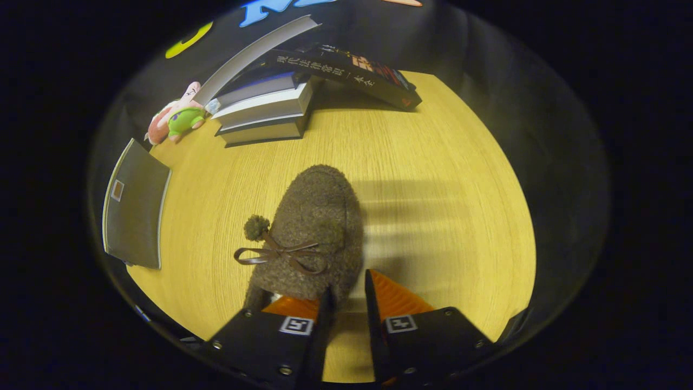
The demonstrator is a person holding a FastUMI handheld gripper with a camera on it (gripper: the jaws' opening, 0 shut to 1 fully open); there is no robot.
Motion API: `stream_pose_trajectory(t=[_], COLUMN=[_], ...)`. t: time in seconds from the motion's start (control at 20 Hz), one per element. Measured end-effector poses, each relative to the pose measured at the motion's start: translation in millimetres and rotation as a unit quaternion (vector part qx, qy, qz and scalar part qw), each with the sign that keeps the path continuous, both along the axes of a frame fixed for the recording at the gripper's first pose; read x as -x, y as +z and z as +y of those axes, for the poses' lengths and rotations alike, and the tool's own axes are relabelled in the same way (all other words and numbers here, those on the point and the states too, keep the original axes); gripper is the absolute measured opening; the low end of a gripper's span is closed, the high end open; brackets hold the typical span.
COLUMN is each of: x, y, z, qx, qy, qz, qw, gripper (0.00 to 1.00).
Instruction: Open the storage box then place both shoes into the box .Put the left shoe in first, then the right shoe, with the right side of both shoes facing outward in a uniform manner.
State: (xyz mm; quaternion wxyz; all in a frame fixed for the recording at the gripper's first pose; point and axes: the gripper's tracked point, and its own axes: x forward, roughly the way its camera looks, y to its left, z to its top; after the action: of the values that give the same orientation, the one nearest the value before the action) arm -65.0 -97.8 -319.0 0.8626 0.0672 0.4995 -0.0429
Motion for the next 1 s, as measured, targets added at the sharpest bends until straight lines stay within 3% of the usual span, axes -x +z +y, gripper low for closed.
stream_pose_trajectory(t=[0.05,0.1,0.15,0.35,0.7,1.0], x=[1,1,1,5,-6,-31], y=[-1,2,1,18,75,128], z=[0,-2,0,16,49,109], qx=[0.002,0.002,-0.002,-0.058,-0.054,-0.058], qy=[0.002,-0.003,-0.004,-0.016,0.004,0.031], qz=[0.009,0.004,0.005,0.01,-0.017,-0.048], qw=[1.0,1.0,1.0,0.998,0.998,0.997], gripper=[0.16,0.15,0.01,0.01,0.01,0.01])
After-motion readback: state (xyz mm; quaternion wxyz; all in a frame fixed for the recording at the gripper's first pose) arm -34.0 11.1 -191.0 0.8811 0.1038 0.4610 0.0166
